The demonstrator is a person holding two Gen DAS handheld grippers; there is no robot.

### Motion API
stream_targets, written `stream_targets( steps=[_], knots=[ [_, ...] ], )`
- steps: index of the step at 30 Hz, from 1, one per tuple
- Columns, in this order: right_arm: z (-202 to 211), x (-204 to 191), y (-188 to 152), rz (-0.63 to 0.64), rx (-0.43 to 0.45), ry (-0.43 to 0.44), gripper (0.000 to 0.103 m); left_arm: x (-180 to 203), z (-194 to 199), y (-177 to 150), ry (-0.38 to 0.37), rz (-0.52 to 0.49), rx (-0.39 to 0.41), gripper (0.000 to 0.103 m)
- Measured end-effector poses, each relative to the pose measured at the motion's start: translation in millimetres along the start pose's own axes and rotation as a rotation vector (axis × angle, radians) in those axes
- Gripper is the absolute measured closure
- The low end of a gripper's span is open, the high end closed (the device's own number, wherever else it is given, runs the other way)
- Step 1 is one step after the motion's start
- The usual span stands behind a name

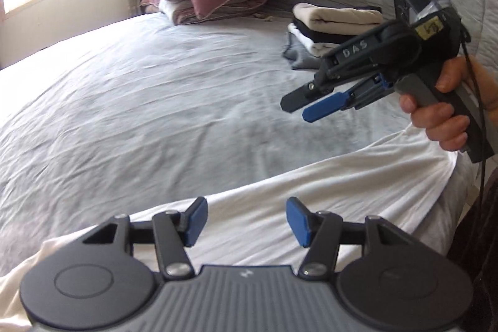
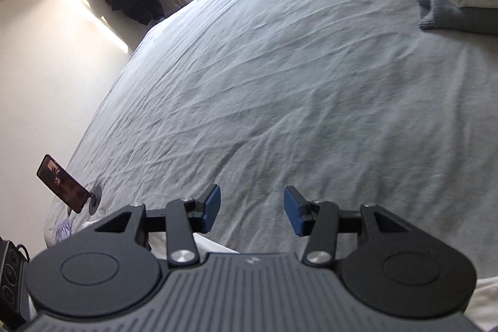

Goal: Fold clothes
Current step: 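Move both open grippers to the edge of the white pants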

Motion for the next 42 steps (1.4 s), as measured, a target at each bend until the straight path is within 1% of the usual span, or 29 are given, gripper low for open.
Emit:
stream_targets(
  steps=[4, 8, 11, 13, 15, 18, 19, 21, 23, 24, 26, 28, 30, 31, 32, 34, 36, 38, 40, 42],
  knots=[
    [-31, -32, -4, 0.067, -0.041, 0.021, 0.053, -35, 22, -15, 0.033, 0.043, 0.018, 0.046],
    [-51, -64, -11, 0.143, -0.053, 0.06, 0.053, -69, 41, -25, 0.063, 0.113, 0.04, 0.046],
    [-65, -84, -16, 0.196, -0.062, 0.096, 0.053, -88, 54, -33, 0.068, 0.136, 0.066, 0.047],
    [-74, -98, -20, 0.231, -0.068, 0.12, 0.053, -99, 62, -39, 0.055, 0.158, 0.093, 0.051],
    [-84, -111, -23, 0.266, -0.074, 0.144, 0.053, -111, 69, -46, 0.027, 0.197, 0.123, 0.061],
    [-97, -129, -29, 0.313, -0.087, 0.185, 0.053, -128, 76, -54, -0.023, 0.269, 0.159, 0.069],
    [-101, -134, -31, 0.326, -0.093, 0.201, 0.053, -132, 77, -57, -0.041, 0.292, 0.163, 0.07],
    [-110, -143, -36, 0.351, -0.105, 0.231, 0.053, -141, 76, -63, -0.069, 0.342, 0.161, 0.074],
    [-112, -145, -41, 0.384, -0.102, 0.238, 0.053, -147, 70, -70, -0.085, 0.387, 0.133, 0.08],
    [-112, -146, -44, 0.403, -0.097, 0.24, 0.053, -149, 67, -73, -0.091, 0.406, 0.117, 0.081],
    [-112, -148, -47, 0.437, -0.091, 0.249, 0.052, -148, 61, -78, -0.086, 0.401, 0.089, 0.082],
    [-111, -151, -48, 0.452, -0.104, 0.272, 0.052, -149, 59, -80, -0.084, 0.392, 0.078, 0.082],
    [-110, -155, -52, 0.482, -0.107, 0.276, 0.055, -151, 59, -81, -0.09, 0.409, 0.072, 0.082],
    [-109, -158, -54, 0.498, -0.107, 0.276, 0.063, -152, 59, -81, -0.092, 0.416, 0.07, 0.082],
    [-108, -160, -57, 0.516, -0.102, 0.271, 0.074, -153, 59, -81, -0.091, 0.423, 0.067, 0.082],
    [-105, -164, -61, 0.544, -0.087, 0.266, 0.082, -155, 58, -80, -0.091, 0.435, 0.065, 0.082],
    [-99, -168, -64, 0.572, -0.063, 0.264, 0.086, -157, 58, -80, -0.096, 0.453, 0.065, 0.082],
    [-92, -172, -65, 0.596, -0.04, 0.271, 0.089, -161, 60, -80, -0.117, 0.497, 0.07, 0.082],
    [-86, -175, -67, 0.619, -0.025, 0.286, 0.09, -167, 62, -80, -0.143, 0.555, 0.08, 0.079],
    [-81, -179, -71, 0.647, -0.029, 0.308, 0.093, -173, 63, -81, -0.178, 0.621, 0.097, 0.072]
  ],
)
Point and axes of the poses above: each gripper's, at about its wrist camera, not at the fingertips, and z roughly against the way its jaws point, x to its right, y to its top, the point moved 4 cm from there along -z, roughly the way its jaws point, and after that the axes turned 8 degrees about -y, right-handed, at the moved point
